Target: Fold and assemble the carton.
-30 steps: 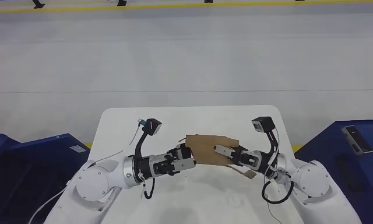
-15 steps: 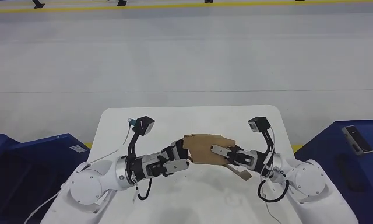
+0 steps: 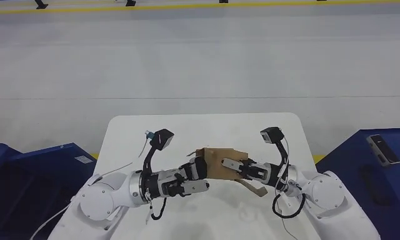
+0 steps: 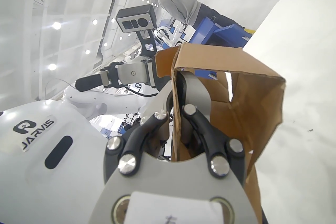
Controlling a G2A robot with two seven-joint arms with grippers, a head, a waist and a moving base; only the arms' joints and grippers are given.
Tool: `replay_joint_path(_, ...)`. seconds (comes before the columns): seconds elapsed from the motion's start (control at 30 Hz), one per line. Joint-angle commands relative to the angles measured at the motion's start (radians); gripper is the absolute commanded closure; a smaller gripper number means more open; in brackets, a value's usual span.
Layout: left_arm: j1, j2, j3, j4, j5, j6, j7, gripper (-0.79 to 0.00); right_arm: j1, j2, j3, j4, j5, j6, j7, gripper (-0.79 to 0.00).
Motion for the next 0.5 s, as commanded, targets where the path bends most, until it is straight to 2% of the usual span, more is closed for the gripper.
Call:
replay_joint_path(0.0,0.0,0.0,-0.008,-0.003,-0.014,-0.01,0.003,-0.785,0.001,0.0,0.012,0.009,0.047,0.011,-0.003,0.0)
replay_joint_path(0.13,0.025,0.004,-0.057,-0.036,-0.057,-0.067,0.003,-0.785,0.018,0.0,0.044,0.061,0.263,0.078,0.05,0.0)
replay_joint_path(0.2,0.048,0.007,-0.105,-0.062,-0.079,-0.125,0.015,-0.785,0.039,0.0,0.056,0.109,0.409,0.14,0.108,0.0)
replay_joint_path(0.37,0.154,0.015,-0.234,-0.112,-0.02,-0.295,0.065,-0.785,0.113,-0.005,0.059,0.246,0.733,0.325,0.278,0.0)
replay_joint_path(0.47,0.206,0.016,-0.273,-0.125,0.025,-0.347,0.079,-0.785,0.158,-0.009,0.038,0.314,0.82,0.408,0.347,0.0)
